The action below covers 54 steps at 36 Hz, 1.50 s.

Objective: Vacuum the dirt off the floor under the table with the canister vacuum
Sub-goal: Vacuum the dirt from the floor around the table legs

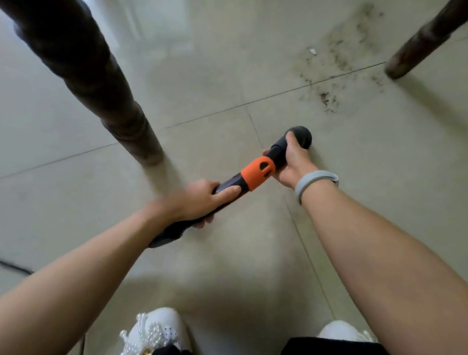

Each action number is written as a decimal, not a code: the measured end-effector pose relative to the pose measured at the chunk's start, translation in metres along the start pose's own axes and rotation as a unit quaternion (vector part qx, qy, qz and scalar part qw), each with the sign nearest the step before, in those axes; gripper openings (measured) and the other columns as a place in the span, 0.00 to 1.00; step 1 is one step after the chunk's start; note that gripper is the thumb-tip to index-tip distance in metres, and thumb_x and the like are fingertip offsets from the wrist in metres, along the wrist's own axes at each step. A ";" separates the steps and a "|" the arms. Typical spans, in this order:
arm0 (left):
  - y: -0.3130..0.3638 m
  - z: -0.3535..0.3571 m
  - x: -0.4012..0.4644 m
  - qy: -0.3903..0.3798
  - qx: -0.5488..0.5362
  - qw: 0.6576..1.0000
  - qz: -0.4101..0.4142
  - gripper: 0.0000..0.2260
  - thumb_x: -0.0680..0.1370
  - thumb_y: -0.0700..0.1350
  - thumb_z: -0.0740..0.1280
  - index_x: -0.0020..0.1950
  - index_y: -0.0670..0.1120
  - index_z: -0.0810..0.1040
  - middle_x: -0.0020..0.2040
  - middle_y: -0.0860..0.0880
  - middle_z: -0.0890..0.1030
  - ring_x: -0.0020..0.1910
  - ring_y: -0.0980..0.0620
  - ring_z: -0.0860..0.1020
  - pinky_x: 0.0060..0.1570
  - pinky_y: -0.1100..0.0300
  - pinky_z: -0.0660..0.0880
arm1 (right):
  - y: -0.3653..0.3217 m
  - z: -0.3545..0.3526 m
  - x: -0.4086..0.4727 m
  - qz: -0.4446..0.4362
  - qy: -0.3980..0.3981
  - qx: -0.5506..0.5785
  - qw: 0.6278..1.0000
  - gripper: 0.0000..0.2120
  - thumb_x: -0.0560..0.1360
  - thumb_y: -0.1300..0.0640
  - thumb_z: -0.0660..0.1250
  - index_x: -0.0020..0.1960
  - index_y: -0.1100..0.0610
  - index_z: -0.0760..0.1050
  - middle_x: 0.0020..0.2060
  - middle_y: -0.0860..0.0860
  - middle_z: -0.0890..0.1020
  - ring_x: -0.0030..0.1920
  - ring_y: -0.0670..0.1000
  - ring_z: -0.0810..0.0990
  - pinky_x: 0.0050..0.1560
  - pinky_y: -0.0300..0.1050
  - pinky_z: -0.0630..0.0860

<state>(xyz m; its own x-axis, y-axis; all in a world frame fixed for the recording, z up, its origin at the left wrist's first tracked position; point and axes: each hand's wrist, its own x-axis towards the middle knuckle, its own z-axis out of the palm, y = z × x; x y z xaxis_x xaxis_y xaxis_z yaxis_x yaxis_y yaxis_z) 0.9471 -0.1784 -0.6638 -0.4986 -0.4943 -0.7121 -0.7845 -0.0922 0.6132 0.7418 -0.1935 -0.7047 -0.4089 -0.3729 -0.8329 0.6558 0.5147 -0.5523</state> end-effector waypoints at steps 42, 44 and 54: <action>0.097 -0.059 0.098 0.181 0.049 0.980 -0.064 0.19 0.79 0.61 0.57 0.43 0.46 0.72 0.35 0.47 0.82 0.30 0.51 0.79 0.31 0.61 0.72 | -0.093 0.091 0.025 -0.026 -0.148 -0.084 0.985 0.24 0.77 0.46 0.61 0.66 0.58 0.61 0.45 0.59 0.78 0.44 0.58 0.82 0.54 0.58 0.79; 0.099 -0.062 0.100 0.187 0.042 0.980 -0.056 0.19 0.79 0.60 0.57 0.41 0.45 0.71 0.33 0.47 0.81 0.28 0.51 0.78 0.30 0.61 0.71 | -0.097 0.093 0.026 -0.023 -0.150 -0.068 0.986 0.21 0.78 0.49 0.59 0.66 0.59 0.60 0.39 0.57 0.76 0.37 0.55 0.81 0.53 0.57 0.80; 0.143 -0.066 0.129 0.151 0.030 0.988 0.005 0.19 0.80 0.59 0.57 0.40 0.44 0.70 0.32 0.46 0.79 0.27 0.51 0.78 0.31 0.61 0.74 | -0.150 0.075 0.048 -0.017 -0.118 -0.099 0.988 0.18 0.79 0.49 0.58 0.62 0.61 0.65 0.36 0.57 0.77 0.33 0.55 0.79 0.52 0.56 0.80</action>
<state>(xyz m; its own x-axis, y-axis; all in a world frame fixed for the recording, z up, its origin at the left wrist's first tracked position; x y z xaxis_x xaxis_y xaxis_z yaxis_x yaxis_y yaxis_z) 0.7952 -0.3123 -0.6453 -0.3802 -0.7311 -0.5666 -0.8053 -0.0396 0.5915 0.6713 -0.3468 -0.6595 -0.2536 -0.5500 -0.7958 0.4971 0.6316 -0.5949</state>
